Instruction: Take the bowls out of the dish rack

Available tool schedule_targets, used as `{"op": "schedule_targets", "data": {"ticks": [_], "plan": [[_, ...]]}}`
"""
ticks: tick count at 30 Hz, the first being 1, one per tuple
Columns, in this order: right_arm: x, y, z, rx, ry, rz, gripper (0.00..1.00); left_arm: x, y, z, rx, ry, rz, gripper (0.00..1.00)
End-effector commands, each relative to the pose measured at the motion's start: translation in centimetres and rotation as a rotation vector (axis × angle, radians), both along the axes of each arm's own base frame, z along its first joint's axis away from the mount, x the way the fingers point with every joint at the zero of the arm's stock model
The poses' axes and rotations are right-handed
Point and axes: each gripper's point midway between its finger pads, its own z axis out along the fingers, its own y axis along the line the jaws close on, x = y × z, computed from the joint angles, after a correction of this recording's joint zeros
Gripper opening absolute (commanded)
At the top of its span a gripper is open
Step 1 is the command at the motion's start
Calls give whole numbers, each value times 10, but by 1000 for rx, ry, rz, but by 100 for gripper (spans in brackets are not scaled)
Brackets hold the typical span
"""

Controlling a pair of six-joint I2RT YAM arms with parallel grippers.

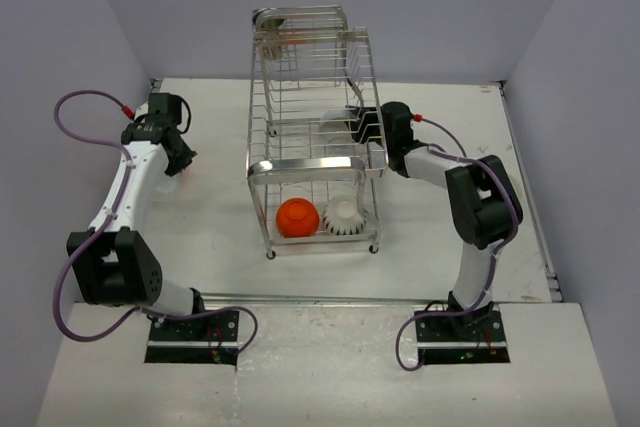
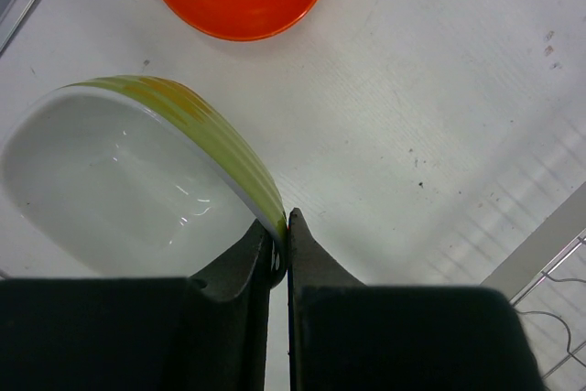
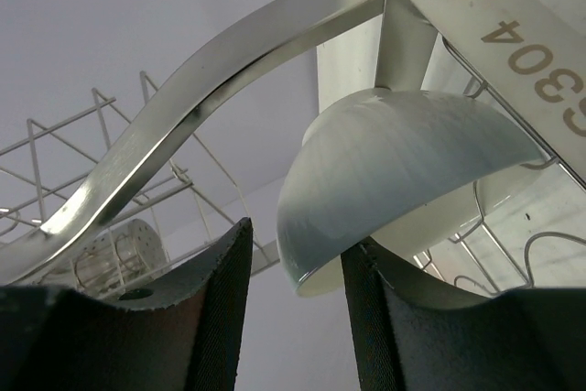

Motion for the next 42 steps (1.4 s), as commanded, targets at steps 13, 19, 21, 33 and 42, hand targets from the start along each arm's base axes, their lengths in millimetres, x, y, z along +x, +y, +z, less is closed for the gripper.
{"op": "schedule_targets", "data": {"ticks": [13,19,21,33,42], "plan": [[34,5,19,23,-97,-71,12,-8,-1,11,-8,-53,-33,0],[27,2,23,38,-116,-71,0,-6,-4,8,-22,-63,-39,0],[25,3,30,61,-143,-70,0,-7,-4,4,-26,-58,-40,0],[18,11,64,260,-355,-22,0,2,-15,-9,-89,-95,-46,0],[19,21,85,307,-475,37,0,3,-16,-10,-93,-106,-41,0]]}}
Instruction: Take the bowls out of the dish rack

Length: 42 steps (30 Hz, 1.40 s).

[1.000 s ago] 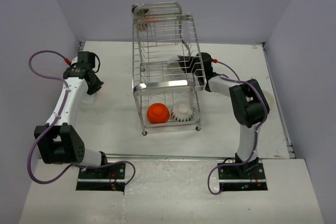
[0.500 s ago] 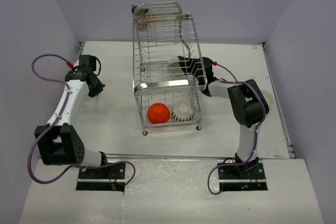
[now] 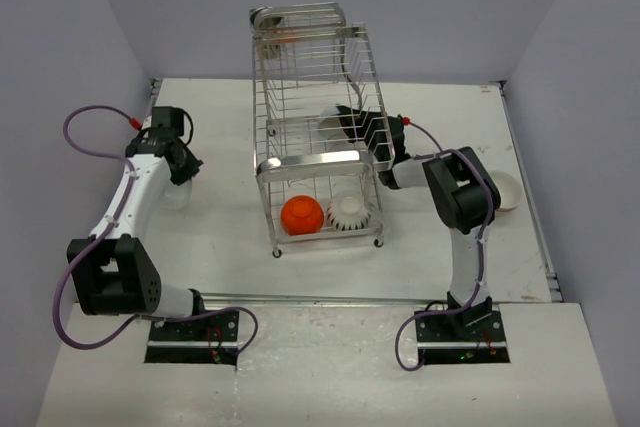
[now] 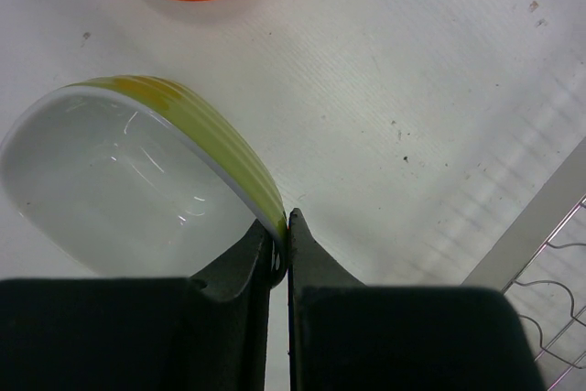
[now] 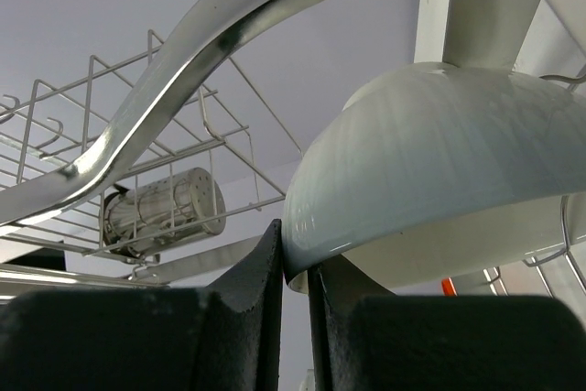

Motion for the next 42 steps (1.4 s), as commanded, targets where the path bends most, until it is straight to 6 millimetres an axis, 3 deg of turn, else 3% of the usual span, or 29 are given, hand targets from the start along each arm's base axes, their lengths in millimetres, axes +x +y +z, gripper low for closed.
{"op": "schedule_targets", "data": {"ticks": [1,10,17,19,26,28,33,38,42], "plan": [[7,-2,74,116,-230,-3,0,8,3,11,-1,-74,13,0],[8,-6,55,1,-157,-31,0,18,-1,22,-30,-102,7,0],[12,-17,32,-173,25,-98,25,16,-3,21,-35,-93,-5,0],[14,-17,29,-188,51,-110,27,16,-6,20,-47,-93,-14,0],[20,-20,19,-235,137,-144,45,20,-11,21,-65,-102,-51,0],[20,-21,16,-231,155,-158,45,20,-13,21,-70,-102,-60,0],[27,-21,10,-261,189,-173,39,16,-10,10,-49,-76,-71,0],[34,-16,8,-273,193,-156,3,5,12,-13,19,36,-10,0],[31,-18,7,-276,190,-152,0,-2,33,-37,29,134,49,0]]}}
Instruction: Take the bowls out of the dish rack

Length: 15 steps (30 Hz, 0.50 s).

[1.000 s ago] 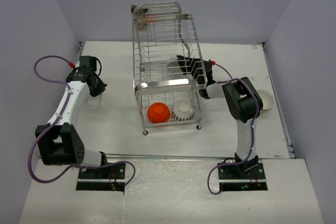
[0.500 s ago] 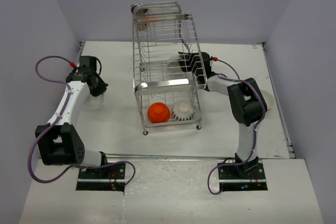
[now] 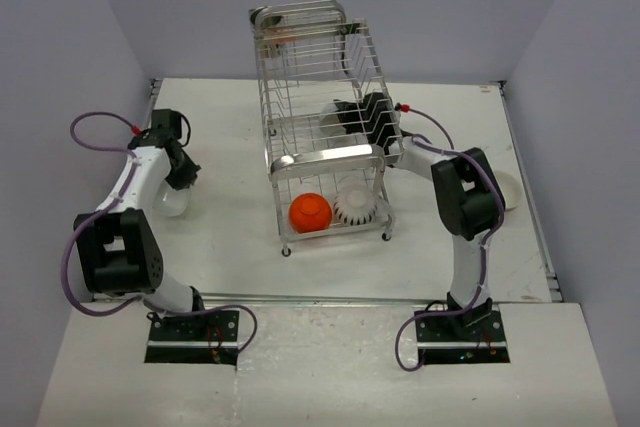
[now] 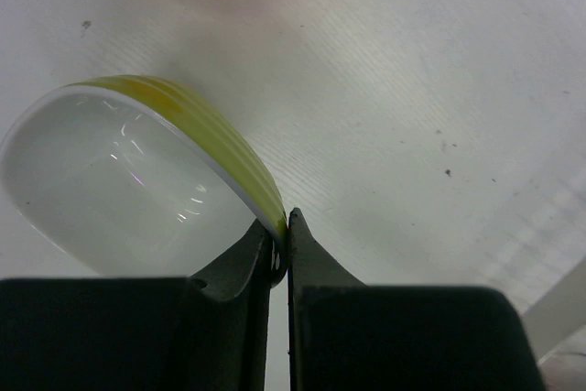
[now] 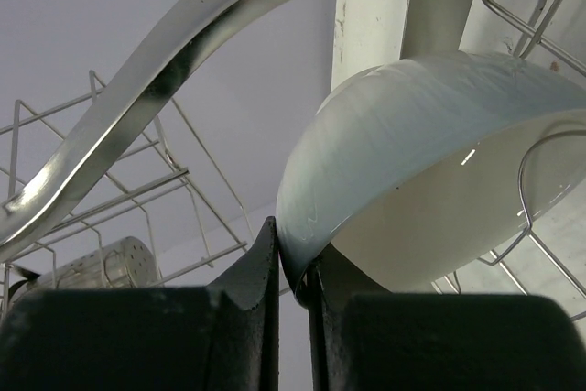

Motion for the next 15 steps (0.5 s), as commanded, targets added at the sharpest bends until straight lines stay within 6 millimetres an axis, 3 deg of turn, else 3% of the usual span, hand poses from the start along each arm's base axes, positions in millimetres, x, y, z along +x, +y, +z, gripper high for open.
{"op": "schedule_targets", "data": {"ticks": [1,9,15], "plan": [[12,-22,10,-40,-29,-57,0,-5,26,-10,49,57,48,0],[3,-16,14,6,-85,-21,0,-23,46,-39,46,150,104,0],[-6,-15,28,56,-128,-7,0,-17,55,-48,58,171,123,0]]}}
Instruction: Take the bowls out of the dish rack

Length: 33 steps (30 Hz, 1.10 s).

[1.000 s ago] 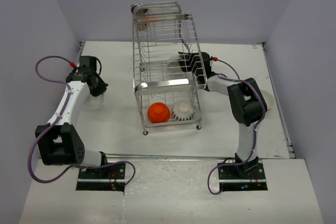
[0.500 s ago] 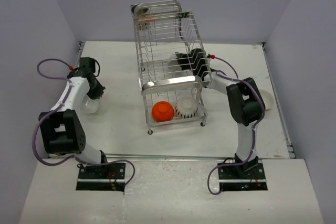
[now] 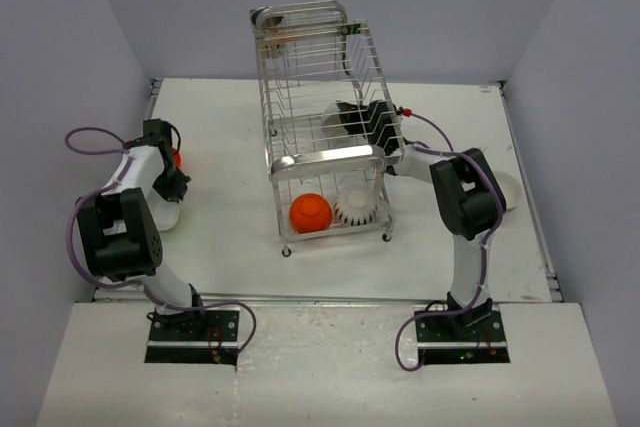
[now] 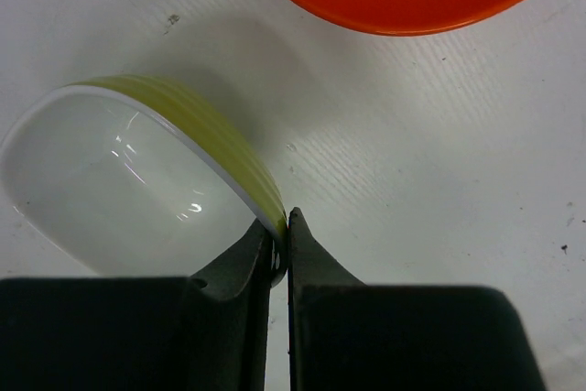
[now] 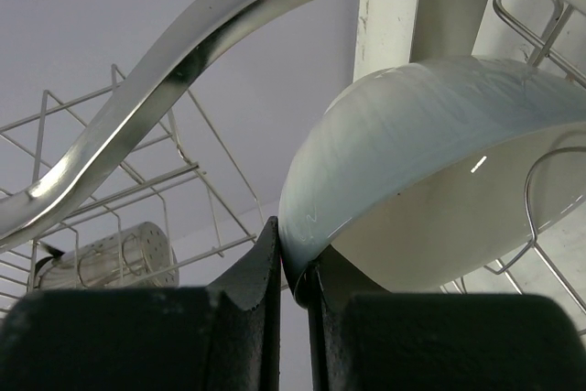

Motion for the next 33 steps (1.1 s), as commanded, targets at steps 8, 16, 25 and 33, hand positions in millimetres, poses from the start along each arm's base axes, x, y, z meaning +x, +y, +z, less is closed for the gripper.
{"op": "schedule_targets", "data": {"ticks": [8,16,25,33], "plan": [[-4,-5,57,69,-140,20,0,3,31,-16,47,43,50,0],[0,1,83,102,-201,44,0,1,50,-27,45,72,88,0],[3,5,100,132,-233,53,0,5,48,-33,15,69,84,22],[0,5,104,142,-264,65,0,9,42,-32,-18,42,74,52]]}}
